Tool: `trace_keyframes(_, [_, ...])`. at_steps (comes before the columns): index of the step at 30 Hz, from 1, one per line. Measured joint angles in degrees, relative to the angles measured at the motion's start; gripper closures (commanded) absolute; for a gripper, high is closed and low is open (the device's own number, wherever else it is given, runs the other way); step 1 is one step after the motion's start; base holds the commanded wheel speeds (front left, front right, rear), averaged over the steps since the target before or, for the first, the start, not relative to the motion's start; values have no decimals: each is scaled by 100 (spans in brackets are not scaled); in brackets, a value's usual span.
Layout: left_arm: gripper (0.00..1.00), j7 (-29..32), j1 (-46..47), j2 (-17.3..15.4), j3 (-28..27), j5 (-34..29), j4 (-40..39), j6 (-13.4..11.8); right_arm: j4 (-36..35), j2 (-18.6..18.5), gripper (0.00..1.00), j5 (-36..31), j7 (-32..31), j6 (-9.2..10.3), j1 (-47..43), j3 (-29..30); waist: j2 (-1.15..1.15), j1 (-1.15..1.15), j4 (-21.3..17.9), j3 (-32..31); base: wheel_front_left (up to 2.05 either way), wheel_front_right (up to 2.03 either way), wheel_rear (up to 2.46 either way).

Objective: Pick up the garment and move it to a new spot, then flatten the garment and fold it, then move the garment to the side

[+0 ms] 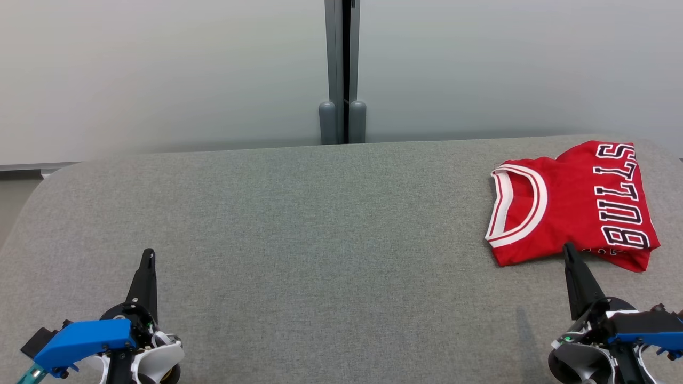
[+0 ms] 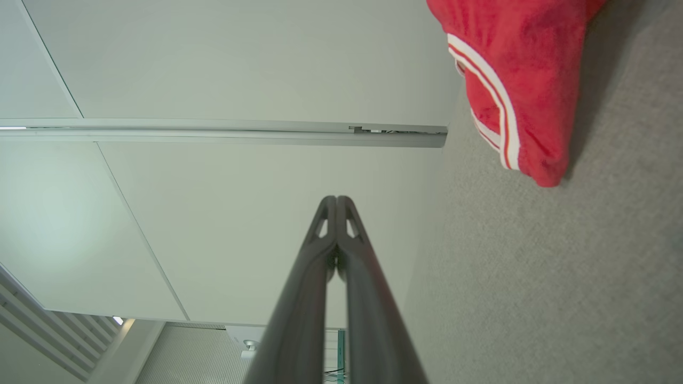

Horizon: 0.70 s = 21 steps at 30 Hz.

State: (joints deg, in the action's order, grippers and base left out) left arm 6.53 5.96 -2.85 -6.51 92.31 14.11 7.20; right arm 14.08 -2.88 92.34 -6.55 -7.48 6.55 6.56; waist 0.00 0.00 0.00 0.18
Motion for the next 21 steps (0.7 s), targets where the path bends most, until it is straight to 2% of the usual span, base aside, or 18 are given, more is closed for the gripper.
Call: trace_keyframes(21, [100,0,0,0,0,0,0,0,0,0,100,0,0,0,-1,0,0,0,0,0,0,0,0])
